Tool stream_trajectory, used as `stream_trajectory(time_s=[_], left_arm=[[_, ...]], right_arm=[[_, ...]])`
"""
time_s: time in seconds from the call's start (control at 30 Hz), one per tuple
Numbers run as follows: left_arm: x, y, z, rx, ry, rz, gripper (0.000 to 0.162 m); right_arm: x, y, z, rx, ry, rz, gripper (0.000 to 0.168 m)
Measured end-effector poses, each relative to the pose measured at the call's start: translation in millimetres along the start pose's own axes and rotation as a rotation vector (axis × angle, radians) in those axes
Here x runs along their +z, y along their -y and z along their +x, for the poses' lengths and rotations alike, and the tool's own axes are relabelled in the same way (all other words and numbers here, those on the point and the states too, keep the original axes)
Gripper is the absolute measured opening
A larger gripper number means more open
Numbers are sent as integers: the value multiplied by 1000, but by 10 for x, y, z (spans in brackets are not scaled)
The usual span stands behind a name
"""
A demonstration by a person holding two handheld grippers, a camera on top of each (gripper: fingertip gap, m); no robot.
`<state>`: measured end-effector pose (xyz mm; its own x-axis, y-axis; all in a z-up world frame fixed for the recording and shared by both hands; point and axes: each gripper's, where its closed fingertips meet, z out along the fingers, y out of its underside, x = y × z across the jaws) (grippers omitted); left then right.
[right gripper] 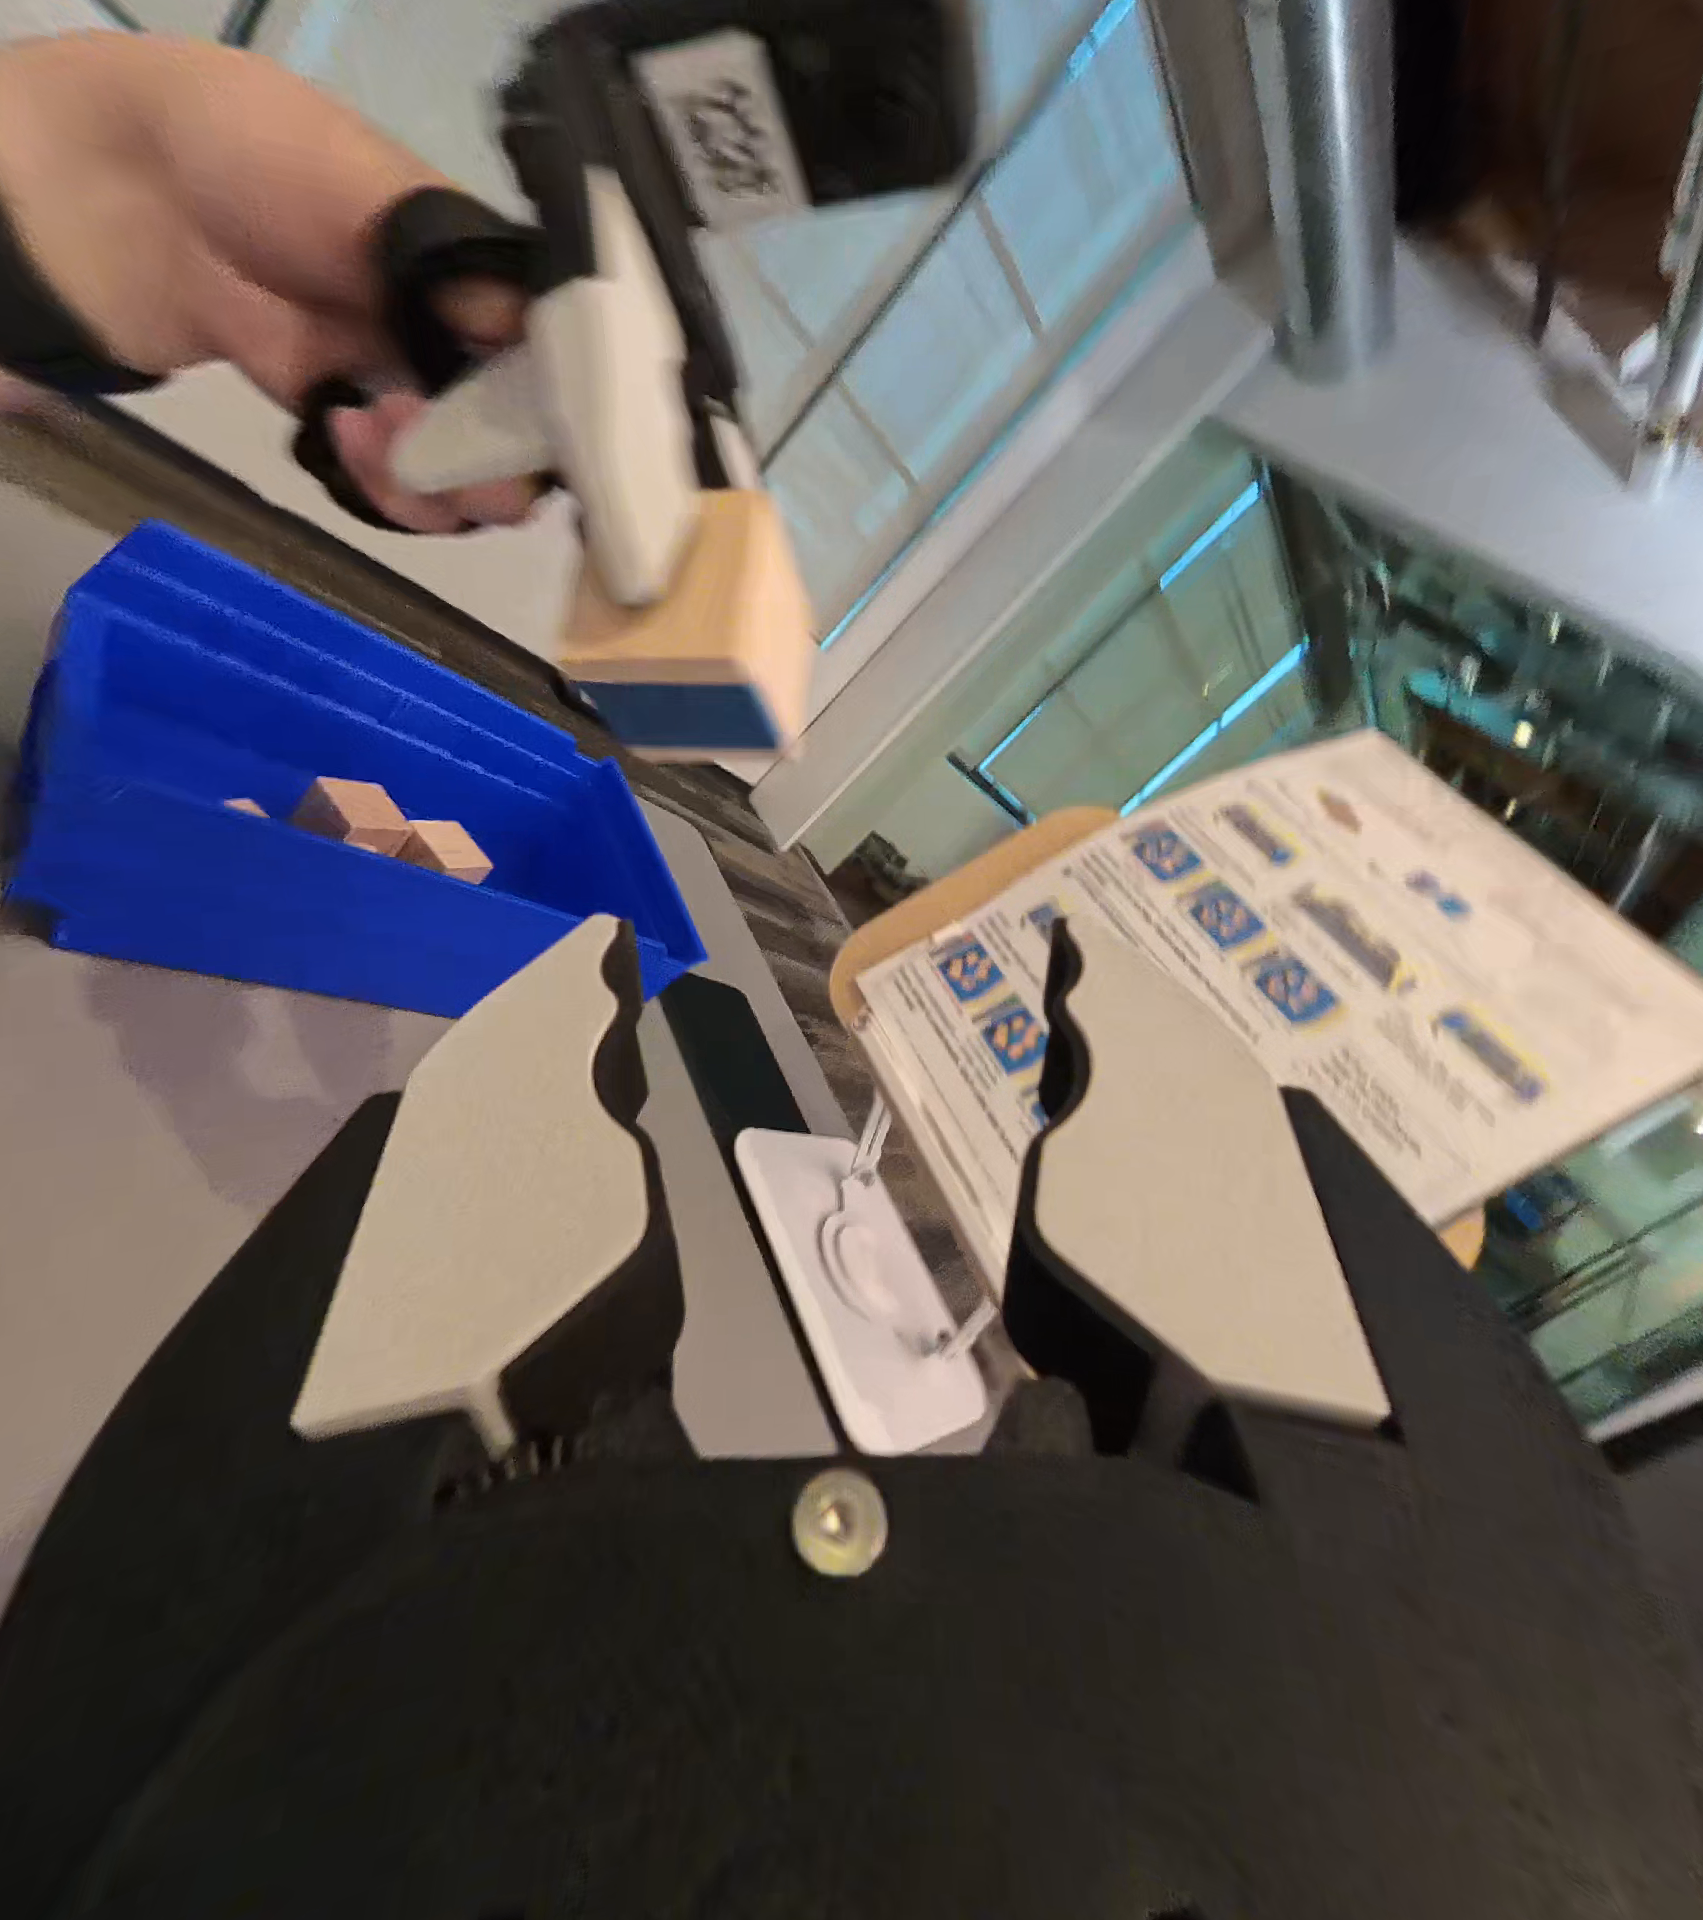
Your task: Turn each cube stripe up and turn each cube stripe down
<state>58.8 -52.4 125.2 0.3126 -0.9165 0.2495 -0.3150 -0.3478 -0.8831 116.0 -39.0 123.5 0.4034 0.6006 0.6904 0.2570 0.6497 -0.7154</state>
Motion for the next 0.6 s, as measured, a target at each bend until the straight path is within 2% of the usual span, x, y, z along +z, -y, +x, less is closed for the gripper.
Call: stream_trajectory(time_s=[0.1,0.23,0.33,0.47,0.6], left_arm=[[236,39,156,-10,-122,44,46],[373,-9,136,-59,-222,114,45],[407,-24,118,-153,-342,123,45],[462,-63,28,-188,-380,142,45],[511,-63,85,-227,-467,147,45]], right_arm=[[63,162,-230,-110,-43,86,75],[94,197,-255,-120,-150,138,77],[153,96,-304,-127,-159,114,74],[176,16,-307,-129,-211,96,59],[184,-73,-263,-142,-281,62,58]])
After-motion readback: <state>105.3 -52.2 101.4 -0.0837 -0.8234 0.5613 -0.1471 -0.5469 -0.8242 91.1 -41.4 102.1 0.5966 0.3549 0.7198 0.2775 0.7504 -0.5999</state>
